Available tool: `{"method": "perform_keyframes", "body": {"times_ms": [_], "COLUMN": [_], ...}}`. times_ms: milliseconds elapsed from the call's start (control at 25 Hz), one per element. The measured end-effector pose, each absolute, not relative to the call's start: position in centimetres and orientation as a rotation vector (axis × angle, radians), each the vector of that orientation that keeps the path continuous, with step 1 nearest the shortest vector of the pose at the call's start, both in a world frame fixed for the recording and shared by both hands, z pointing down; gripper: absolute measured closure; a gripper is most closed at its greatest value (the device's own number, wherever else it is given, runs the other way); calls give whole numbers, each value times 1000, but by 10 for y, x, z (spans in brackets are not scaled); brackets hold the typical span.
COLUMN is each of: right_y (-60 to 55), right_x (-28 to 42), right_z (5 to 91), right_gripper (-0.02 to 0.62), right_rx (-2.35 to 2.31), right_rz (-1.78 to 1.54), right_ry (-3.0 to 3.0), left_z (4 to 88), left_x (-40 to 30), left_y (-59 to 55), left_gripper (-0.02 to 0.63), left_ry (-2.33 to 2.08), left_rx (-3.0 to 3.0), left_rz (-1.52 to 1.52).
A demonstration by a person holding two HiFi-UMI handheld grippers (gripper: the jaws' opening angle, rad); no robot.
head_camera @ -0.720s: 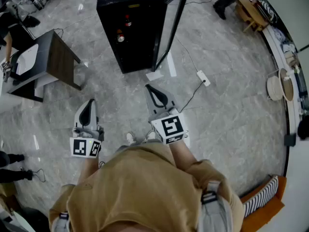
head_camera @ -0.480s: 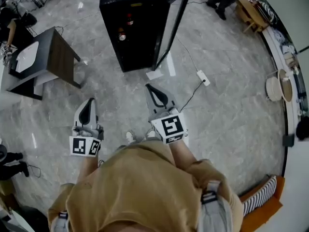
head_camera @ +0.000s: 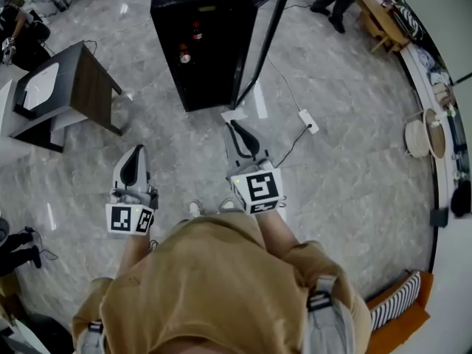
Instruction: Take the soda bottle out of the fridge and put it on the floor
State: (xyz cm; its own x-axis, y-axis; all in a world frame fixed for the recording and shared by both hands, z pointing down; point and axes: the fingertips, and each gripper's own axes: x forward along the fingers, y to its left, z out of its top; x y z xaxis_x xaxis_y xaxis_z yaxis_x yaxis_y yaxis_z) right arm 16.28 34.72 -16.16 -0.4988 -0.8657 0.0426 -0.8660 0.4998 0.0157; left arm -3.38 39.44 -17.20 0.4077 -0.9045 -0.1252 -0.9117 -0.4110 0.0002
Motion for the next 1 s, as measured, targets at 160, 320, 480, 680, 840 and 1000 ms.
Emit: {"method": "perform_keyframes", "body": {"times_ms": [160, 320, 480, 680, 840, 1000], "right_y": [343, 343, 347, 336, 325, 311], "right_x": [182, 198, 207, 202, 195, 196], "right_z": [-159, -146, -134, -129, -125, -123], "right_gripper": [591, 591, 591, 589, 589, 589], "right_rx": [1566, 1546, 1517, 1473, 1464, 1470], "right_rz": [-15, -5, 30, 32, 26, 27], "right_ry": [-2679, -2679, -2675, -2693, -2692, -2678], "left_z": [-172, -167, -153, -145, -137, -135], "left_x": [-29, -22, -13, -16, -19, -18], "left_y": [387, 387, 396, 391, 379, 360], "left_gripper": [604, 604, 604, 604, 604, 604], "left_ry": [1706, 1750, 1777, 1808, 1810, 1795], "left_rx": [-2531, -2496, -2504, -2493, -2506, -2524], "left_rz": [173, 175, 155, 147, 143, 144]}}
